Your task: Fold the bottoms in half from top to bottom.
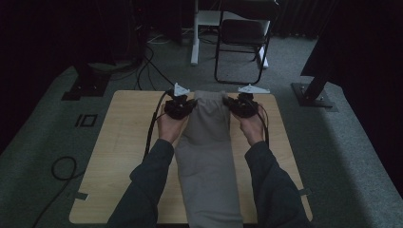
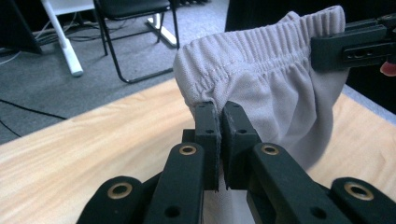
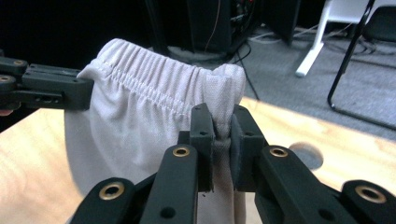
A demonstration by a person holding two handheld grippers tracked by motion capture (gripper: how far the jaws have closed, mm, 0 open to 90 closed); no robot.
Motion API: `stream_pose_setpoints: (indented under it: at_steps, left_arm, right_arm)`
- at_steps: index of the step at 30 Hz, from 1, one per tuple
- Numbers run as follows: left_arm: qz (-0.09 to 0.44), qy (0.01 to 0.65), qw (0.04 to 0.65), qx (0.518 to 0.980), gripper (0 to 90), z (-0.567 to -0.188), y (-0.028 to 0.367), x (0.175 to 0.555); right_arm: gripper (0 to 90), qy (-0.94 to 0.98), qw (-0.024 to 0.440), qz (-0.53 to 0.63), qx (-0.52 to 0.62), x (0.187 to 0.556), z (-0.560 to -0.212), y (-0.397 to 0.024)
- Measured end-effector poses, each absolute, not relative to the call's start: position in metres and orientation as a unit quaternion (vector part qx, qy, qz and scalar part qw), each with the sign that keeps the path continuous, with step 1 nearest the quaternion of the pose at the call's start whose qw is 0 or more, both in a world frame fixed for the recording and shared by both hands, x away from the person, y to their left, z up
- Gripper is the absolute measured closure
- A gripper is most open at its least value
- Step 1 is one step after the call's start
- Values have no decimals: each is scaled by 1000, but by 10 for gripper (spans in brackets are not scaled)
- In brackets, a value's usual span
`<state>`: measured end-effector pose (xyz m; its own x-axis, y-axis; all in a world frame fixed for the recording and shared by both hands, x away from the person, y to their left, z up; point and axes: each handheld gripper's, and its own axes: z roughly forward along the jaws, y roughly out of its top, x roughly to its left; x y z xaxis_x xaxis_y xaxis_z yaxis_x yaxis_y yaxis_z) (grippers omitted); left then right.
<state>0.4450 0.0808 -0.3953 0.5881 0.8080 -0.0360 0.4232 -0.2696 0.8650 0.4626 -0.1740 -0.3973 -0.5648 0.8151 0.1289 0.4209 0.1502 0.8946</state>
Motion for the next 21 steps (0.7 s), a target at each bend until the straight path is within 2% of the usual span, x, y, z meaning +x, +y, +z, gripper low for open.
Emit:
stream_pose_setpoints:
  at_steps: [15, 21]
  left_arm:
    - [186, 383, 457, 781, 863, -433, 89, 373]
    - [136, 398, 439, 794, 860, -472, 96, 320]
  right_arm:
    - [826, 757, 168, 493, 394, 399, -425, -182]
    - [826, 789, 143, 468, 372, 353, -458, -179]
